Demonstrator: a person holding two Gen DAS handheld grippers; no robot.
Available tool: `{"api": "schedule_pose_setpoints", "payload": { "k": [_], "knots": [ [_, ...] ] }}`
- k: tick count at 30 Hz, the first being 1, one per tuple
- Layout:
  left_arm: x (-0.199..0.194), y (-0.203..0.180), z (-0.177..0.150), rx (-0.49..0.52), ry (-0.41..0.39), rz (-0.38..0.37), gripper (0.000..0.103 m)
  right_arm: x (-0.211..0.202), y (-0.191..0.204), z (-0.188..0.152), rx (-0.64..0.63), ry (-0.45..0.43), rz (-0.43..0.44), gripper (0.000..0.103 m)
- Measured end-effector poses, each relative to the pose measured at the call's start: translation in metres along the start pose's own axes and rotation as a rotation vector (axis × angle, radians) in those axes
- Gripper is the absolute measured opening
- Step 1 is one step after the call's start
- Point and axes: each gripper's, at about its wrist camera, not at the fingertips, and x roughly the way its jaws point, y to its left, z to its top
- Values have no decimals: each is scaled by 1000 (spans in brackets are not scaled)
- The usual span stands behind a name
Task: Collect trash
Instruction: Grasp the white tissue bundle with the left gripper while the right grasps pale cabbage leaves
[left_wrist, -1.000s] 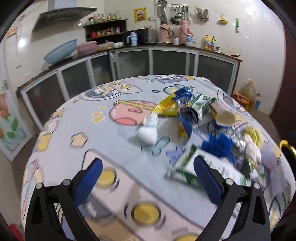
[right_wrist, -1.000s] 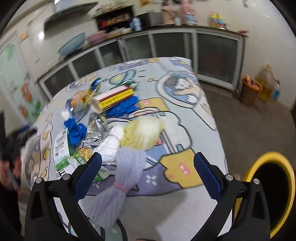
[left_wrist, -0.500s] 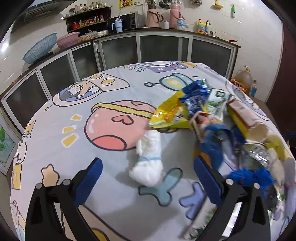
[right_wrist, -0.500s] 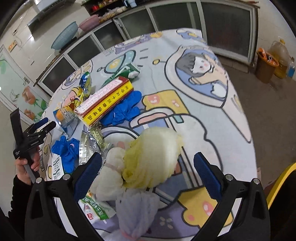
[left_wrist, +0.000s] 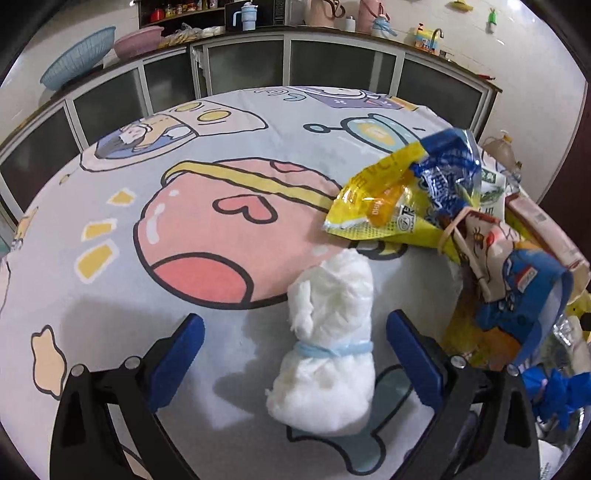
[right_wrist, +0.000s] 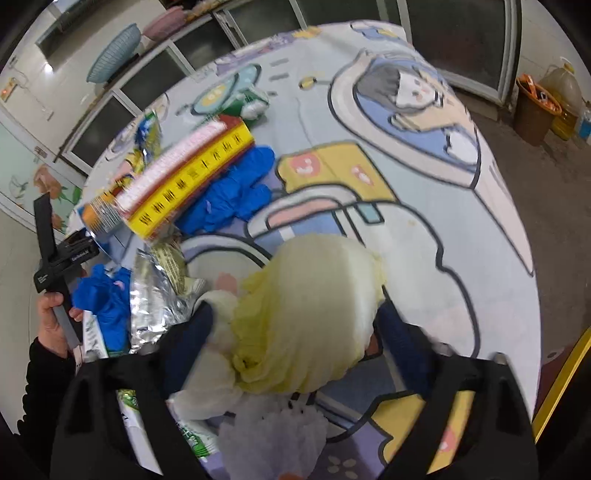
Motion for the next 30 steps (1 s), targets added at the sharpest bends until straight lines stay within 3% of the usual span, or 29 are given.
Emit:
{"api": "schedule_pose_setpoints", "payload": {
  "k": [1, 2, 3, 4, 5, 9, 13, 22, 30],
  "knots": [
    [-1, 0, -1, 0, -6, 3, 84, -1, 2, 0, -9, -2, -5, 73],
    [-3, 1, -1, -3, -12, 10, 68, -3, 4, 0, -14, -7, -3, 58],
    [-6, 3, -1, -13, -19, 16, 61, -8, 5, 1, -12, -22, 1, 48],
    [-9, 5, -2, -26, -24, -2, 42, -13, 6, 1, -10, -31, -3, 32],
    [-13, 8, -2, -40, -25, -35, 34, -16, 6, 1, -8, -38, -1, 29],
    [-31, 13, -6, -53, -67, -31, 32, -28, 6, -2, 21, -35, 80, 24],
    [-63, 20, -14, -79, -116, -70, 32, -54, 13, -9, 13, -98, 106, 23],
    [-140, 14, -37, -56, -208, -64, 32, -128, 27, -17, -28, -281, 193, 23],
    [-185, -6, -51, -54, -268, -102, 32, -167, 28, -22, -20, -354, 274, 23]
  ]
}}
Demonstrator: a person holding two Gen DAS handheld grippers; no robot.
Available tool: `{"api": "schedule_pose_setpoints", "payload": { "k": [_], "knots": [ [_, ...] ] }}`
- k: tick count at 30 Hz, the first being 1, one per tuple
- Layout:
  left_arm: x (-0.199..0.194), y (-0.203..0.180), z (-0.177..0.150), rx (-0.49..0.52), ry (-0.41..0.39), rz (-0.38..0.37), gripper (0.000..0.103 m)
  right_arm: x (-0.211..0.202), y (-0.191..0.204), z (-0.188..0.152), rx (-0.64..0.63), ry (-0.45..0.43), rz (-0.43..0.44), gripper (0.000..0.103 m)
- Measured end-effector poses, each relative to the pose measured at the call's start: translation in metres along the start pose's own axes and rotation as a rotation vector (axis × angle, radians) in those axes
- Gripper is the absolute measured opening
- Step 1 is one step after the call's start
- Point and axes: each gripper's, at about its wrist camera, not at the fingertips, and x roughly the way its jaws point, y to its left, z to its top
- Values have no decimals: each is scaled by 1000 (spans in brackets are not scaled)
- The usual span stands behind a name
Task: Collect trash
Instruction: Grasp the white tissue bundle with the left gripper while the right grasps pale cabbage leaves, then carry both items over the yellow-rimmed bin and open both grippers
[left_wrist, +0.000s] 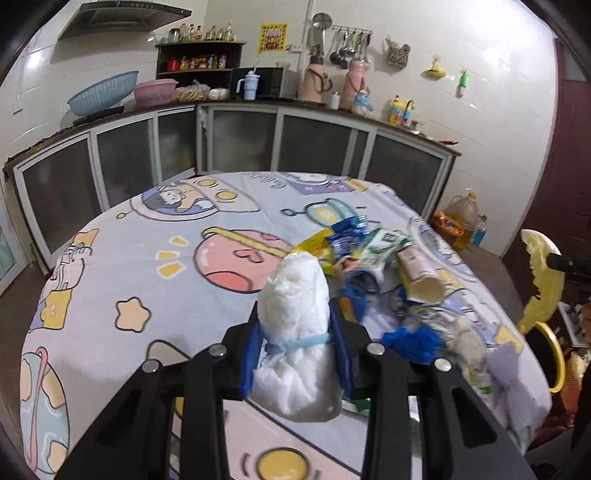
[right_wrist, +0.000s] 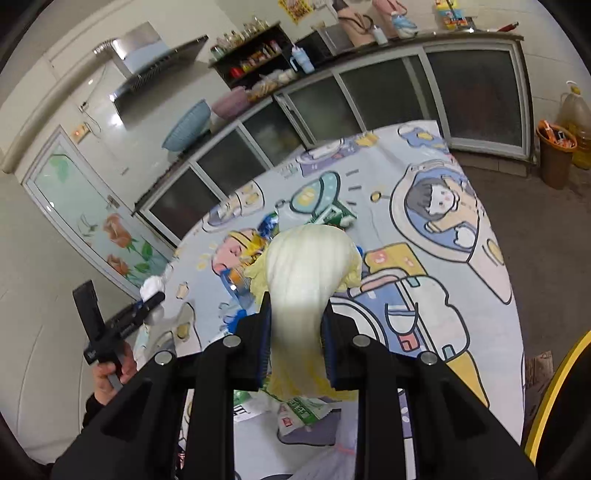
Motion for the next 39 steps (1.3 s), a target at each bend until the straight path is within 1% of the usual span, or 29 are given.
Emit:
{"api": "schedule_pose_setpoints", "payload": {
  "k": [3, 6, 8, 13, 16, 20, 21, 23, 26, 28, 29, 34, 39],
  "knots": [
    [-9, -19, -1, 28, -11, -20, 32, -17, 0, -2, -2, -26, -5, 23],
    [-12, -43, -1, 45, -9, -67, 32, -29, -8, -6, 16, -34, -15, 23],
    [-11, -59, -2, 63, -4, -87, 32, -38, -20, -11, 35, -35, -32, 23],
    [-2, -115, -4, 127, 15, -172, 32, -65, -56, -23, 97, -59, -72, 23],
    [6, -154, -5, 163, 30, -230, 32, -87, -79, -29, 126, -91, -100, 23],
    [14, -207, -8, 215, 46, -306, 32, -122, -114, -42, 173, -146, -160, 23],
    [19, -226, -10, 230, 54, -333, 32, -128, -120, -45, 184, -156, -173, 24],
    [24, -250, -12, 252, 62, -367, 32, -143, -137, -52, 207, -175, -208, 24],
    [36, -298, -17, 289, 87, -445, 32, -162, -157, -62, 238, -198, -248, 24],
    [42, -323, -20, 309, 104, -488, 32, -176, -172, -70, 259, -219, -286, 24],
    [45, -341, -23, 328, 113, -517, 32, -183, -180, -75, 273, -229, -308, 24],
    [59, -409, -39, 398, 153, -607, 32, -202, -216, -94, 334, -242, -377, 24],
    [80, -471, -62, 461, 207, -658, 33, -213, -248, -116, 388, -239, -447, 24]
  ]
}}
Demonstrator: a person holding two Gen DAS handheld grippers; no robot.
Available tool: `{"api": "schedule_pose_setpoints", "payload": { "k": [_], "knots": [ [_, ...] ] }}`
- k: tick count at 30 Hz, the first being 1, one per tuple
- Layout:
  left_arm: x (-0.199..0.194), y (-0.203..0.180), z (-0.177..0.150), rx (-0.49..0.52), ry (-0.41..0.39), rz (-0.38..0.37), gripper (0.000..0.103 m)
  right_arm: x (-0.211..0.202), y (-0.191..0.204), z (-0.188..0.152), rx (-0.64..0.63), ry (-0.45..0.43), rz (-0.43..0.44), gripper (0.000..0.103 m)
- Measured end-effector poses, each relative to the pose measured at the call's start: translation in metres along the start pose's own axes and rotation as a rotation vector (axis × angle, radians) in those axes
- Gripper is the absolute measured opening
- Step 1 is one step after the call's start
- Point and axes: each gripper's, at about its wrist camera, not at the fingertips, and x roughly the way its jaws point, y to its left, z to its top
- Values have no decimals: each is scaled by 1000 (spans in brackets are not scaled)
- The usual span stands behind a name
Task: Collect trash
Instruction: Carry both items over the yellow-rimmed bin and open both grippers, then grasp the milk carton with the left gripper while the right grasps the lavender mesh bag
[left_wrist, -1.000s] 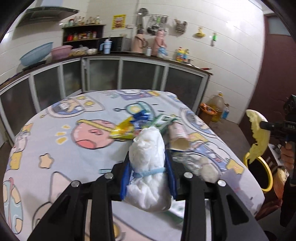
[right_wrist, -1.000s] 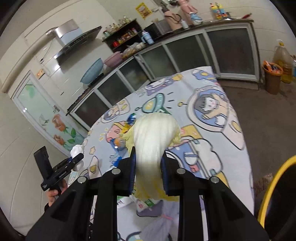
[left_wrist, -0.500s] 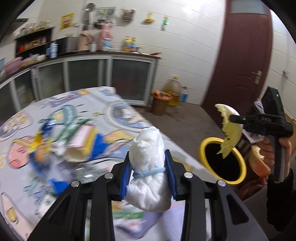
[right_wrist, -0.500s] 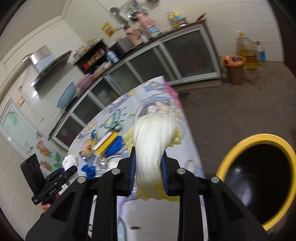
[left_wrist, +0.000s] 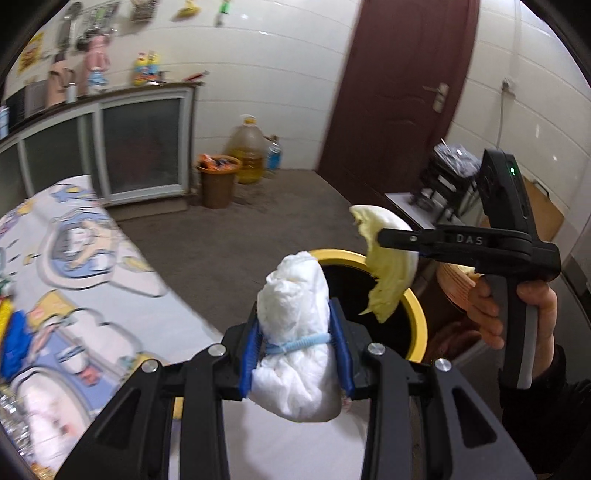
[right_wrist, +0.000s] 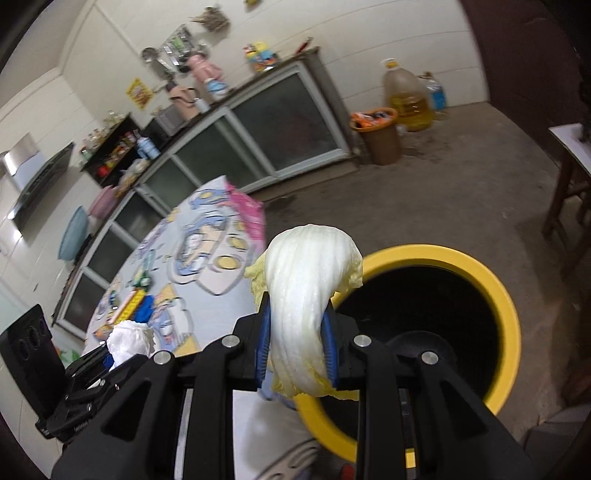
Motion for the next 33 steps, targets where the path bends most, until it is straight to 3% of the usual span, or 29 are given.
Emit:
{"api": "schedule_pose_setpoints", "payload": {
  "k": [12, 13, 15, 16, 17, 23, 26, 32, 33],
  "knots": [
    [96, -39, 5, 8, 109, -66, 33, 15, -66, -15, 95, 32, -139, 26],
    [99, -41, 5, 7, 109, -64, 37, 16, -68, -15, 100, 34, -149, 31],
    [99, -41, 3, -2, 101, -78, 61, 18, -75, -15, 122, 37, -161, 40],
    [96, -40, 2, -14, 79, -74, 82, 18, -79, -15, 133, 34, -167, 45],
    [92, -39, 1, -19, 59, -64, 90, 18, -82, -14, 140, 31, -177, 47],
    [64, -15, -7, -90, -3, -20, 94, 6, -86, -15, 148, -14, -202, 51],
    [40, 0, -13, -141, -35, 3, 94, -5, -67, -19, 60, -85, -207, 51],
    [-43, 29, -33, -144, -135, 117, 94, -16, 7, -31, -143, -168, -75, 55],
    [-65, 37, -42, -152, -154, 168, 95, -16, 25, -35, -185, -175, -34, 56]
  ]
}}
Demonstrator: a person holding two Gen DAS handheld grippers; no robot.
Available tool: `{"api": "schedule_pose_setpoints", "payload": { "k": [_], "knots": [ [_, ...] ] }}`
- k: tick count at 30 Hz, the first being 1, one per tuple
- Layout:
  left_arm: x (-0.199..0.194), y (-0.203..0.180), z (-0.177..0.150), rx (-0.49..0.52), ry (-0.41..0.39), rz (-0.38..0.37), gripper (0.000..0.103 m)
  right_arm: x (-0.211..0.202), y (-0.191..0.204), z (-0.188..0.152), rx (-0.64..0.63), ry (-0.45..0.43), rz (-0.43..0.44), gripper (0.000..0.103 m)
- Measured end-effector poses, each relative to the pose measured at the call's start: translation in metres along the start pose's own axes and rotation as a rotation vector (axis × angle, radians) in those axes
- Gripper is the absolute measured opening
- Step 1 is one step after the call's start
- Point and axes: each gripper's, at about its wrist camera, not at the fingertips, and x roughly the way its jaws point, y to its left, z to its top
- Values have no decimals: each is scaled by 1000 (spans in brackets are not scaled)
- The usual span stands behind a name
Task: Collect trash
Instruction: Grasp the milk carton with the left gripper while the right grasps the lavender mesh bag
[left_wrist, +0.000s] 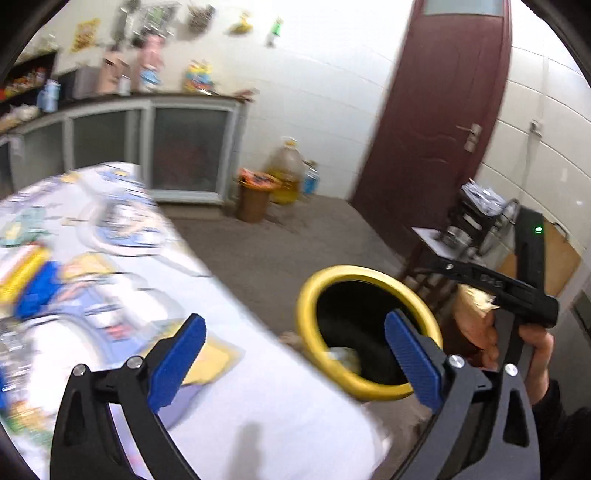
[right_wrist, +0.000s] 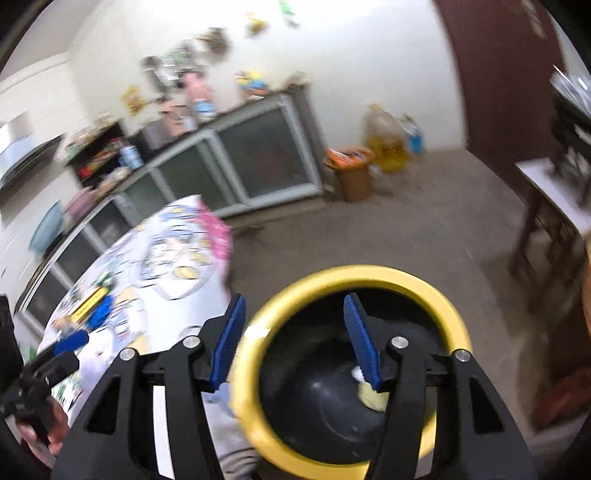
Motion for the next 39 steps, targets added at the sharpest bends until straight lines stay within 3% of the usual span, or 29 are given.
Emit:
{"api": "schedule_pose_setpoints", "payload": {
  "k": [5, 8, 12, 16, 20, 28, 39],
  "knots": [
    [-83, 47, -25, -35, -43, 215, 95, 8, 83, -16, -133, 30, 198, 59],
    [-127, 78, -49, -75, -24, 409, 95, 20, 134, -37, -198, 110, 314, 60],
    [-160, 115, -81, -157, 32, 550, 95, 36, 193, -74, -264, 247, 437, 60],
    [-168, 142, -106, -234, 61, 571, 95, 48, 229, -102, -303, 342, 484, 60],
    [-163, 164, -109, -316, 70, 550, 95, 60, 244, -114, -304, 407, 467, 60],
    [-136, 199, -92, -412, 95, 576, 95, 73, 250, -123, -314, 449, 450, 61],
    [-83, 258, -90, -612, 223, 581, 95, 108, 266, -132, -330, 527, 434, 62]
  ]
}}
